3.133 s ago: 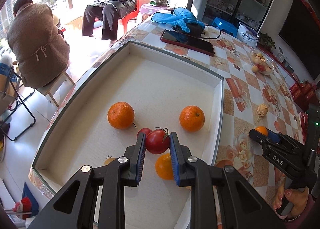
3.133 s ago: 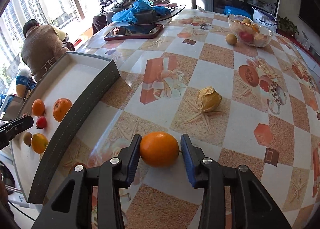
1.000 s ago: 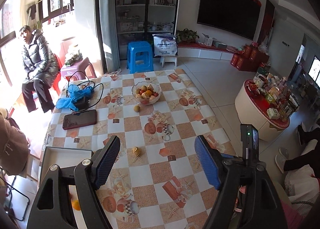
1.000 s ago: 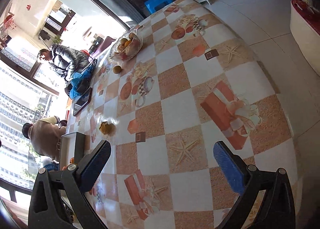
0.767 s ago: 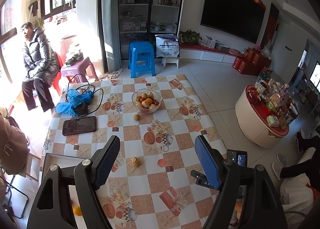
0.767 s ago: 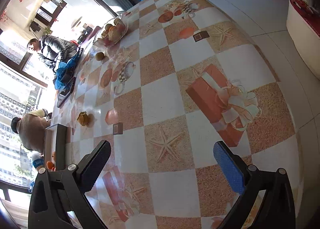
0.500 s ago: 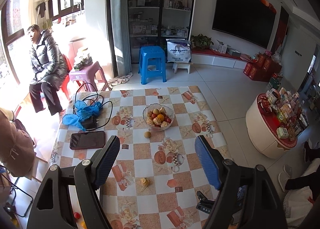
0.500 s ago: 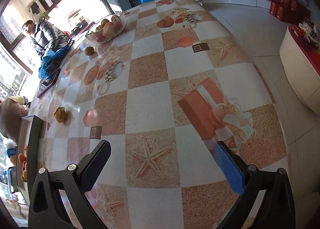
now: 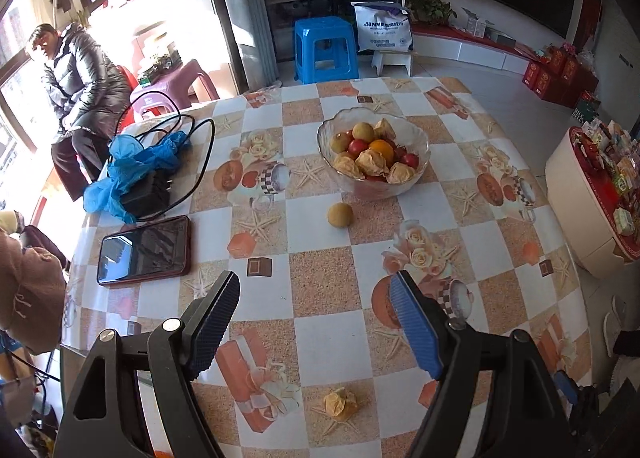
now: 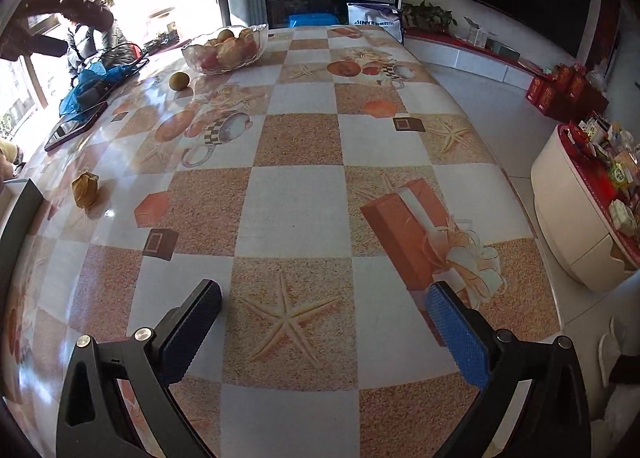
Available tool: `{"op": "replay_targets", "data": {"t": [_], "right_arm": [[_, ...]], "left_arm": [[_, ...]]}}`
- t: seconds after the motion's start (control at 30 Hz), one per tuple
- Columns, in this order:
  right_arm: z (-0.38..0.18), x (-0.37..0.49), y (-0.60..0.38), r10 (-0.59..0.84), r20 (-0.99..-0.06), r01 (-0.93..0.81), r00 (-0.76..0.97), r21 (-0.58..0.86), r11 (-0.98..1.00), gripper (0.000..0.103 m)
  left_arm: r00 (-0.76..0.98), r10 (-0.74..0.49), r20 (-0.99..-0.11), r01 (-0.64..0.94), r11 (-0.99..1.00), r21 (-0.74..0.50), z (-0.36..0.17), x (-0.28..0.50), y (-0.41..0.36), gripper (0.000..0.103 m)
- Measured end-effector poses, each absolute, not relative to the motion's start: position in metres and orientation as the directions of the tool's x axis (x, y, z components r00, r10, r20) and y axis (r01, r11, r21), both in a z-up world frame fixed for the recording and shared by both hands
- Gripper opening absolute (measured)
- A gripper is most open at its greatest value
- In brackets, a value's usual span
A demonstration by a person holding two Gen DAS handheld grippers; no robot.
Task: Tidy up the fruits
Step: 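Move the left tool to the round yellow-brown fruit beside the glass bowl, then close the left tool on the round yellow-brown fruit, then carry the yellow-brown fruit back toward the tray while the right tool moves to the husked fruit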
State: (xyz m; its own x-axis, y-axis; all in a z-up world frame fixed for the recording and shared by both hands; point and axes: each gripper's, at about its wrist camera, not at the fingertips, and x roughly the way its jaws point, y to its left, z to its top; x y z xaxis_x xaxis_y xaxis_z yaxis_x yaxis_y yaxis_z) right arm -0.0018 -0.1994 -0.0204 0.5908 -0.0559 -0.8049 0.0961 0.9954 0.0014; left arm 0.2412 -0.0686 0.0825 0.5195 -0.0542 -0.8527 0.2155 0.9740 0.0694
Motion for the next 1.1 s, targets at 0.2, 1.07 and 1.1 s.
{"op": "replay_targets", "data": {"t": [0.2, 1.07, 1.1], "right_arm": [[-0.02, -0.002, -0.199, -0.056, -0.805, 0.096, 0.591, 0.001, 0.995, 0.103], [-0.02, 0.0, -0.198, -0.053, -0.805, 0.095, 0.591, 0.005, 0.995, 0.103], [-0.02, 0.0, -0.198, -0.053, -0.805, 0.095, 0.591, 0.005, 0.995, 0.103]], "left_arm": [[0.501, -0.025, -0.865, 0.188, 0.979, 0.081, 0.029, 0.272, -0.078, 0.081], [0.481, -0.057, -0.875, 0.139, 0.99, 0.012, -0.001, 0.288, -0.053, 0.029], [0.48, -0.047, -0.876, 0.145, 0.989, 0.027, 0.0, 0.278, -0.048, 0.029]]}}
